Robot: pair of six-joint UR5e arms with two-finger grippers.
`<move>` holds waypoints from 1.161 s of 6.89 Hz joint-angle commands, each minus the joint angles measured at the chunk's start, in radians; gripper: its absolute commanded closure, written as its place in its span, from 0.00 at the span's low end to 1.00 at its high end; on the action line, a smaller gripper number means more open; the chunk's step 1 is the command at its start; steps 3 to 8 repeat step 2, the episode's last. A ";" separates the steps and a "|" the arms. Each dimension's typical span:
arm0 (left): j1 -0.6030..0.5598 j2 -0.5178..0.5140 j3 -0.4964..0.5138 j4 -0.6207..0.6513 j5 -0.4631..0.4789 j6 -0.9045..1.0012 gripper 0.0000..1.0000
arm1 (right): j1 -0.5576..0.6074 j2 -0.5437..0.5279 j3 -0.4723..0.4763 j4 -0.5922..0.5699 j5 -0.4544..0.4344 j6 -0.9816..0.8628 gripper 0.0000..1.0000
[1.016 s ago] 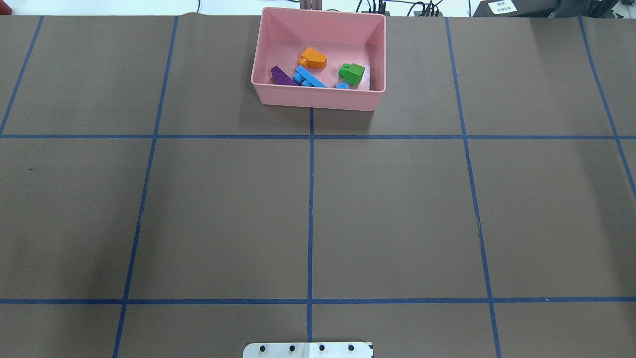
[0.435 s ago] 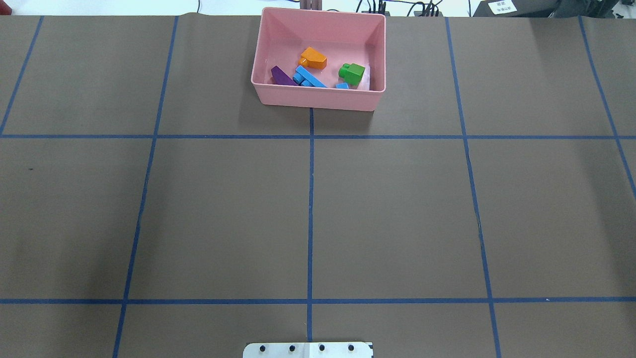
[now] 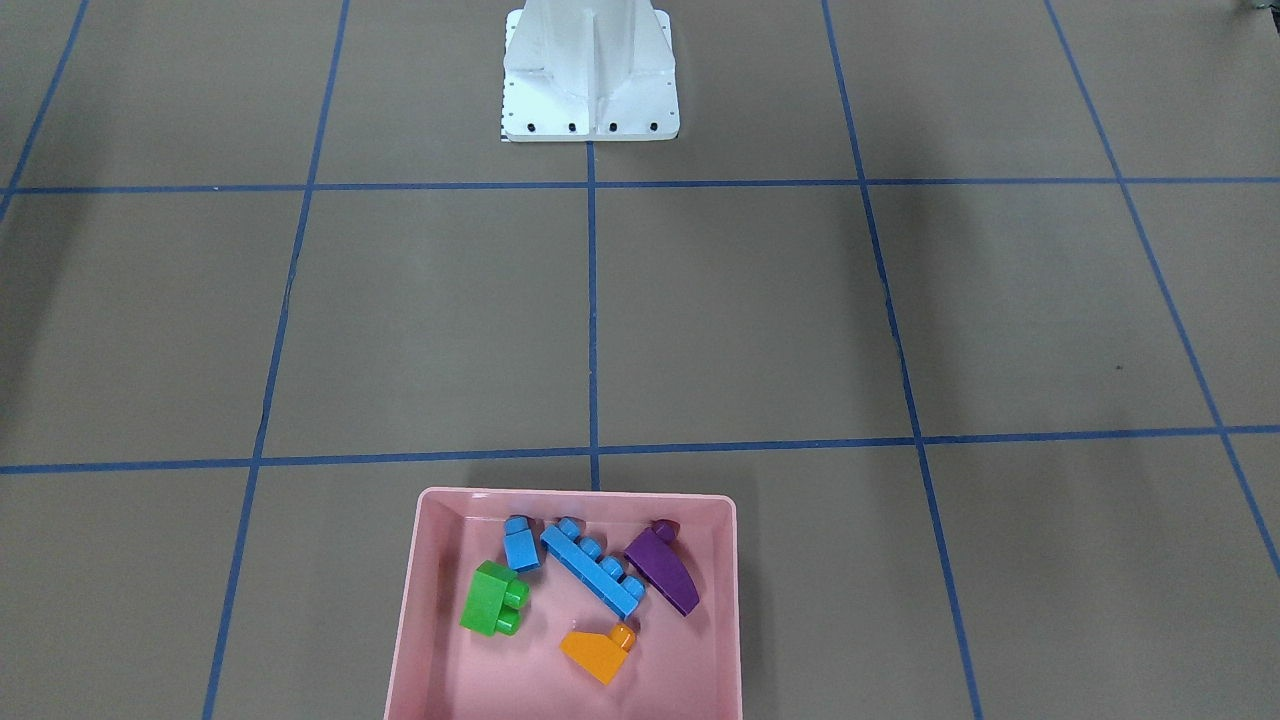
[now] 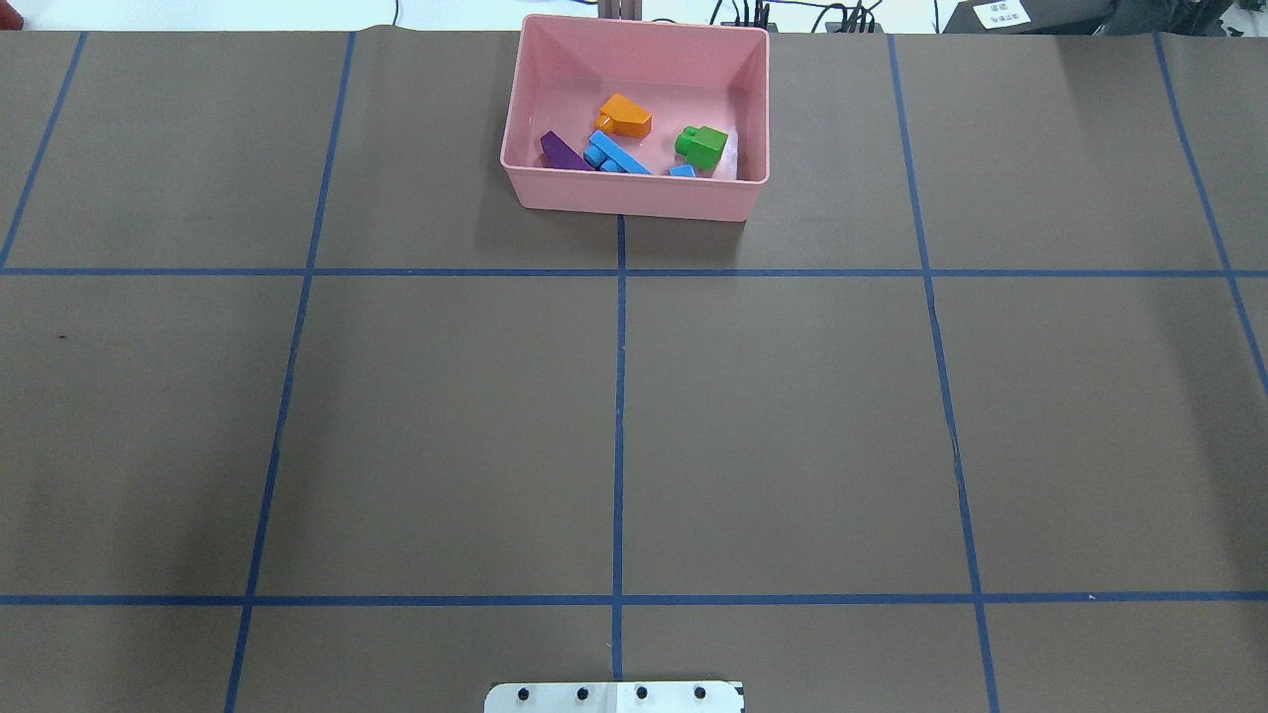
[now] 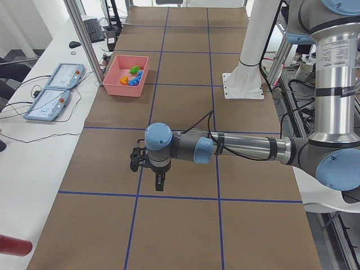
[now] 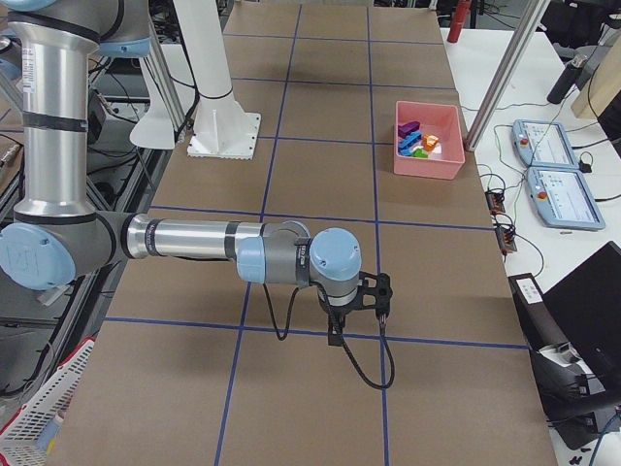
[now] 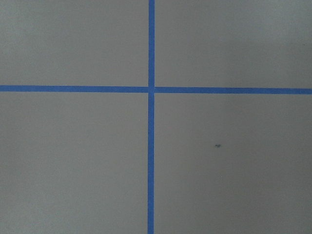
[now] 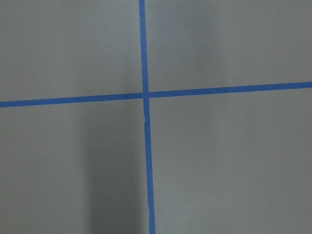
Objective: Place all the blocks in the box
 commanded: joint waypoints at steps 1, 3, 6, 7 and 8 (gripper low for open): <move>0.000 -0.001 0.000 0.000 0.001 0.000 0.00 | 0.000 -0.002 -0.002 0.000 0.000 -0.003 0.00; 0.000 0.000 0.000 0.000 0.002 0.000 0.00 | 0.000 -0.001 0.000 0.000 0.000 -0.003 0.00; 0.000 0.000 0.000 0.000 0.002 0.000 0.00 | 0.000 -0.001 0.000 0.000 0.000 -0.003 0.00; 0.000 0.000 0.000 0.000 0.002 0.000 0.00 | 0.000 -0.001 0.000 0.000 0.000 -0.003 0.00; 0.000 0.000 0.000 0.000 0.002 0.000 0.00 | 0.000 -0.001 0.000 0.000 0.000 -0.003 0.00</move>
